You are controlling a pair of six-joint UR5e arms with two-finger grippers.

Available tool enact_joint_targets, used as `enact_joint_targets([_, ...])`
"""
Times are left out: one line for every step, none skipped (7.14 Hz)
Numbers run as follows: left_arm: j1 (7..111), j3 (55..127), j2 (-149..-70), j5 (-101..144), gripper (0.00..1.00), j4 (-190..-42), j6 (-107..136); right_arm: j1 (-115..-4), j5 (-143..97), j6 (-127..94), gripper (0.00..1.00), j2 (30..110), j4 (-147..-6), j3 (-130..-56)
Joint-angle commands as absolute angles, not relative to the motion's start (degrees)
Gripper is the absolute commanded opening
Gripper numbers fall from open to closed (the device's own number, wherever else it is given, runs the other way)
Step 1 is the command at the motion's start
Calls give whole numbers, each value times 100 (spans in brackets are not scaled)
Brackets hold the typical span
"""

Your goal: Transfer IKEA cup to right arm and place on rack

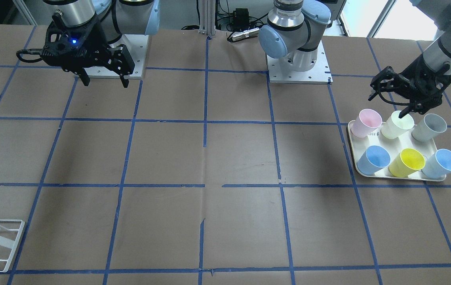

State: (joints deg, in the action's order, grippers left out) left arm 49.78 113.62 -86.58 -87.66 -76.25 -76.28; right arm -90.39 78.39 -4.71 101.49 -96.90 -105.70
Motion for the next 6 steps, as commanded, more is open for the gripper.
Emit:
enact_joint_targets([4869, 11426, -8972, -9173, 100, -7471, -7734, -9026, 6555, -483, 100, 10125, -9668, -10573])
enact_joint_targets([4852, 11478, -9130, -9280, 100, -7140, -7743, -9026, 5791, -518, 100, 10125, -9746, -10556])
enact_joint_targets([4834, 11592, -9219, -9273, 100, -6998, -7761, -9026, 5644, -519, 100, 10125, -9799, -10556])
enact_joint_targets([4756, 11723, -9272, -9272, 100, -6848, -7883, -9009, 4825, -484, 100, 10073, -9800, -10573])
enact_joint_targets([4694, 11925, -9307, -9272, 100, -6533, -7979, -8957, 4059, -457, 100, 9977, -9748, -10582])
enact_joint_targets([4685, 12136, -9299, -9272, 100, -6191, -7998, -8895, 3617, -431, 100, 9897, -9747, -10634])
